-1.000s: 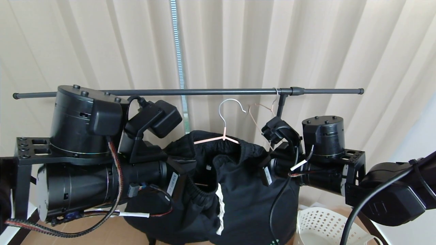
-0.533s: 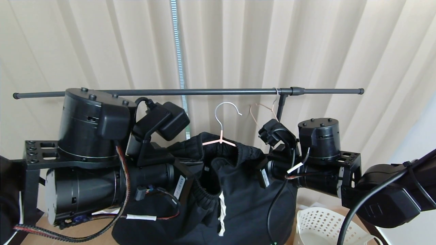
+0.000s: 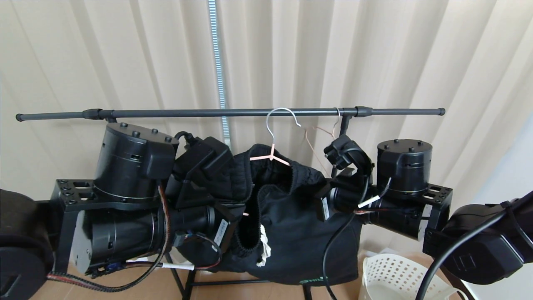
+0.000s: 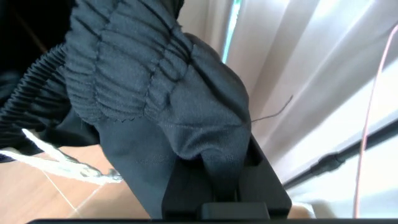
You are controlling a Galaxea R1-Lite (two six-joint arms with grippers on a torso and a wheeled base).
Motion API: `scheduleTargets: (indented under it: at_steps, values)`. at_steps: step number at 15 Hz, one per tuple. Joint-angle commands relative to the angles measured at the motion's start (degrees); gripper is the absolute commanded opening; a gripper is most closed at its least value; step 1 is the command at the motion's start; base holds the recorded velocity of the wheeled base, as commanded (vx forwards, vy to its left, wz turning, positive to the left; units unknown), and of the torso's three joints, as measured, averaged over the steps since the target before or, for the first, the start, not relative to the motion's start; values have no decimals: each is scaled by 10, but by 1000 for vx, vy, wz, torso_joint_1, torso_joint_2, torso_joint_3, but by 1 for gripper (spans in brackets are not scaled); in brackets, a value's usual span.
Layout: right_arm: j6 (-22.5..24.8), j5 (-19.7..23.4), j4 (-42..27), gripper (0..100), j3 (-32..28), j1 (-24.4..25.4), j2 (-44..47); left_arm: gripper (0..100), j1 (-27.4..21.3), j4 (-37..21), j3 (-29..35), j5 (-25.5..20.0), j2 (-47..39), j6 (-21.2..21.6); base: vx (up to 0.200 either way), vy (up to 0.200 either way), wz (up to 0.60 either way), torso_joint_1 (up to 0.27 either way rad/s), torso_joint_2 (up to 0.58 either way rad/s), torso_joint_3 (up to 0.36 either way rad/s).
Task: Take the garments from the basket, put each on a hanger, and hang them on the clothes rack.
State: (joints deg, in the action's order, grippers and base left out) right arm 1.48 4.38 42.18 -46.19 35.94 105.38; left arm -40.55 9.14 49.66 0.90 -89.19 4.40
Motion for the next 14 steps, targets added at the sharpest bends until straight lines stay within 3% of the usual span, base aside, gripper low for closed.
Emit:
scheduleTargets:
  at_steps: [1, 5, 14]
  values:
    - [1, 1, 14, 0, 13, 0, -2, 0, 21, 32, 1, 1, -33, 2, 0, 0, 0, 0, 0, 0]
    - [1, 1, 21, 0, 22, 8, -11, 0, 22, 91, 2, 0, -63, 2, 0, 0, 0, 0, 0, 0]
    - [2, 7, 21, 0, 30, 14, -26, 0, 20, 94, 2, -1, -64, 7, 0, 0, 0, 0, 0, 0]
